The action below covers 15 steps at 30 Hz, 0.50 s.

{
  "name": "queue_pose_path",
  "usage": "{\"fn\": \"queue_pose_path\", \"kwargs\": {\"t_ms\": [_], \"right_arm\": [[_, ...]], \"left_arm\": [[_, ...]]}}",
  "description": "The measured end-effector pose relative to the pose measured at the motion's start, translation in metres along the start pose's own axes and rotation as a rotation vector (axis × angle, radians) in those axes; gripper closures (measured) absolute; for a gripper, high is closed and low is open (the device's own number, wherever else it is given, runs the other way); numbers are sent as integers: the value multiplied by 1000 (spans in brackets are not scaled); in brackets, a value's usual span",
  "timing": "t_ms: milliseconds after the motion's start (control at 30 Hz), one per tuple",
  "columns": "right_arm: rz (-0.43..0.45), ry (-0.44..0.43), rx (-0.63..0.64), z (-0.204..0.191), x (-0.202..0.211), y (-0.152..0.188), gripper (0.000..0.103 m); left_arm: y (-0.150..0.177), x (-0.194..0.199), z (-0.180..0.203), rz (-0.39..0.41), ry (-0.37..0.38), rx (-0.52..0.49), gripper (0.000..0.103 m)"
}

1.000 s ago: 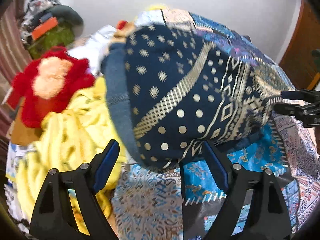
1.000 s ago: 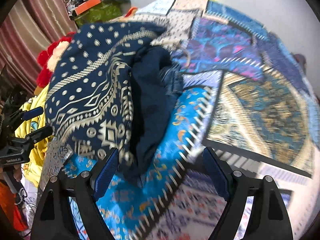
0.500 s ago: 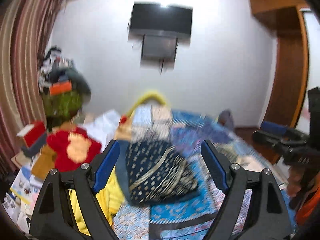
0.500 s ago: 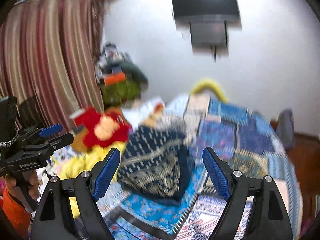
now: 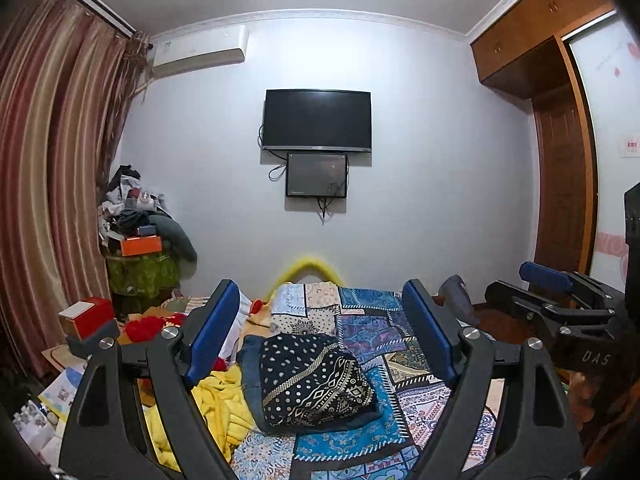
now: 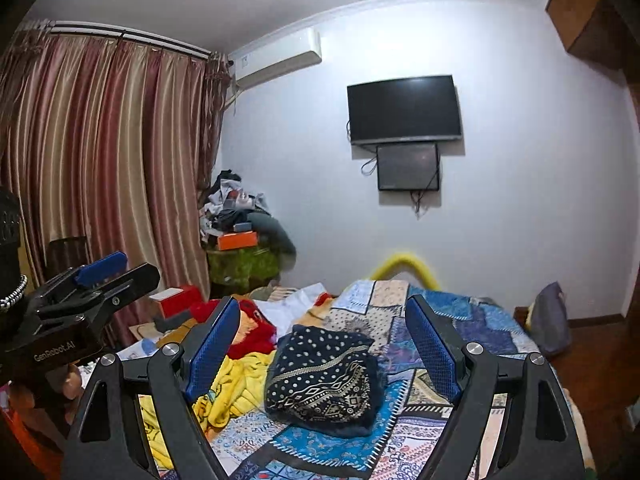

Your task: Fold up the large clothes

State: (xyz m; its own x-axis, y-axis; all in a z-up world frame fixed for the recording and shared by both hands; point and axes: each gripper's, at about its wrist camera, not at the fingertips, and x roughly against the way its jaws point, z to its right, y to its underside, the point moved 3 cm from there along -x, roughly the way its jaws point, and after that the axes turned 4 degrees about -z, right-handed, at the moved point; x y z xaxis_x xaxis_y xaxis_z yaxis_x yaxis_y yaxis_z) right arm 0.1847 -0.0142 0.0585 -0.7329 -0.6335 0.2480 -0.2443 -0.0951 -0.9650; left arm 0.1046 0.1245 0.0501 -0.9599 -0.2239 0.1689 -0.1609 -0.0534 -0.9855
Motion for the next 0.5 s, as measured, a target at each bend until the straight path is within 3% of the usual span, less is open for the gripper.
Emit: {"fn": "queue_pose_path", "kwargs": {"t_ms": [200,500], "right_arm": [[-15,17,-2,-9,9,6,19],[-39,99,-25,-2,0,18,0]], "left_arm": [[5,10,2,4,-22,18,8],[17,2,2,-35,-16,30,2]]}}
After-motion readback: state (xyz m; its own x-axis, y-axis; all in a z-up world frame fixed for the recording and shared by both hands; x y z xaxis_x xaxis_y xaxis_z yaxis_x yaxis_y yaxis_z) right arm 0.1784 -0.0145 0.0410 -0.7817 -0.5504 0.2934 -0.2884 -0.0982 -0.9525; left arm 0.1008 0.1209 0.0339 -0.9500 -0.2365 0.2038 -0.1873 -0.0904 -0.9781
